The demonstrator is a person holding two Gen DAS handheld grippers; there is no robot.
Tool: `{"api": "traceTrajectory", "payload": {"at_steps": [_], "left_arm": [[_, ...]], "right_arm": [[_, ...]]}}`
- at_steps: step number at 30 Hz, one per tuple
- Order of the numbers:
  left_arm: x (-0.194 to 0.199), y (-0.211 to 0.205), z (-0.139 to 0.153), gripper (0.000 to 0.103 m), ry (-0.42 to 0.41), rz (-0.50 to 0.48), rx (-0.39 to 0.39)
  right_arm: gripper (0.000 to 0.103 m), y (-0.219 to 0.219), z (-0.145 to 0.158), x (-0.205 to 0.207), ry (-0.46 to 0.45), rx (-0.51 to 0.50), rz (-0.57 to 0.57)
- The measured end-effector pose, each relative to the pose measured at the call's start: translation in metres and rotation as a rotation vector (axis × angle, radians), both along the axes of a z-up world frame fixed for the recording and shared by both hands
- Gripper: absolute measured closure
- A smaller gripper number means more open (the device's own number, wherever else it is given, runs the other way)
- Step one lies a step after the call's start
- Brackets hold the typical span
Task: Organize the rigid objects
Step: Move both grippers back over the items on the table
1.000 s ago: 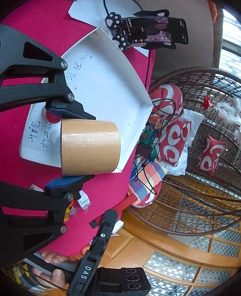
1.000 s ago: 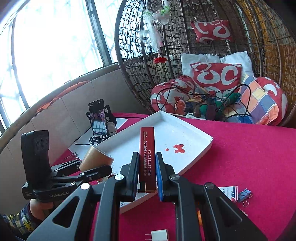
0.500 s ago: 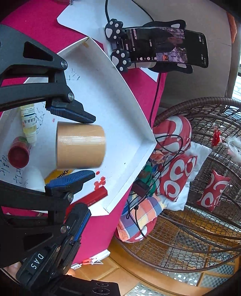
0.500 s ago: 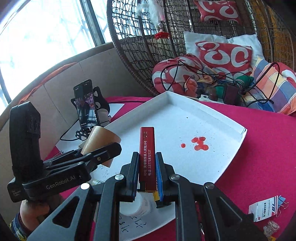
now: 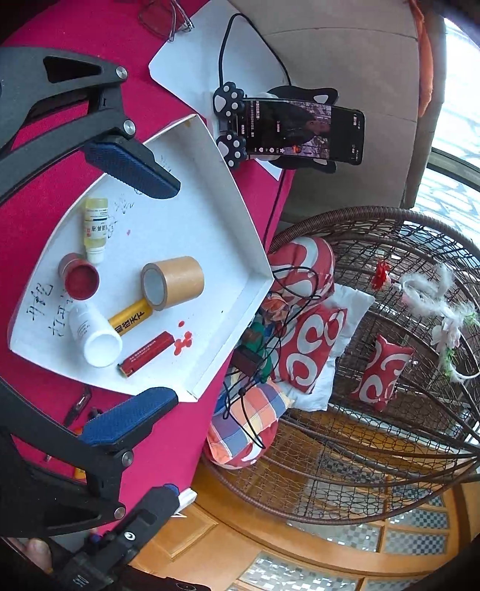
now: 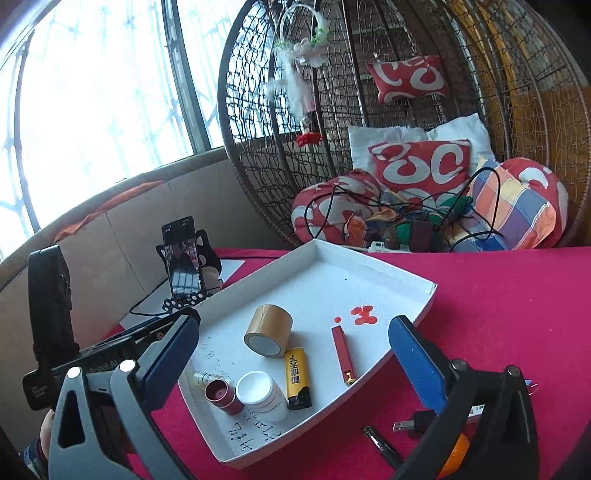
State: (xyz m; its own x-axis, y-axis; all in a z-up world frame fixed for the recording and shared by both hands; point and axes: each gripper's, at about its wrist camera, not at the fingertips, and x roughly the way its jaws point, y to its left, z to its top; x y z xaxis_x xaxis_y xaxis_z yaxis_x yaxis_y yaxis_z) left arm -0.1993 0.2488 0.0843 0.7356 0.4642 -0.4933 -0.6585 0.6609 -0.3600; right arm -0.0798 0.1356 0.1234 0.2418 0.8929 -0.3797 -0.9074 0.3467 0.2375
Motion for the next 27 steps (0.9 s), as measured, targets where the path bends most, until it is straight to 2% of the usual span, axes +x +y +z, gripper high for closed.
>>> {"api": "traceTrajectory", "payload": {"at_steps": [4,10,12,15,20,27], "left_arm": [[0.008,-0.024,0.006,0.000,0.015,-0.061,0.026],[0.015,-0.059,0.019,0.000,0.010,-0.133,0.137],[0.019,-0.068,0.019,0.000,0.008,-0.162,0.143],[0.026,-0.079,0.013,0.000,0.008,-0.223,0.107],[0.035,-0.101,0.000,0.000,0.026,-0.325,0.058],[0.047,-0.130,-0.008,0.000,0.083,-0.343,0.100]], "right_arm": [[0.000,-0.045,0.020,0.000,-0.054,0.120,-0.077],[0.000,-0.129,0.051,-0.006,-0.208,0.353,-0.315],[0.000,-0.142,0.053,0.001,-0.216,0.356,-0.399],[0.000,-0.144,0.042,0.023,-0.141,0.228,-0.429],[0.000,-0.177,0.012,0.032,-0.055,0.279,-0.521],[0.000,-0.206,-0.020,0.035,0.059,0.253,-0.656]]}}
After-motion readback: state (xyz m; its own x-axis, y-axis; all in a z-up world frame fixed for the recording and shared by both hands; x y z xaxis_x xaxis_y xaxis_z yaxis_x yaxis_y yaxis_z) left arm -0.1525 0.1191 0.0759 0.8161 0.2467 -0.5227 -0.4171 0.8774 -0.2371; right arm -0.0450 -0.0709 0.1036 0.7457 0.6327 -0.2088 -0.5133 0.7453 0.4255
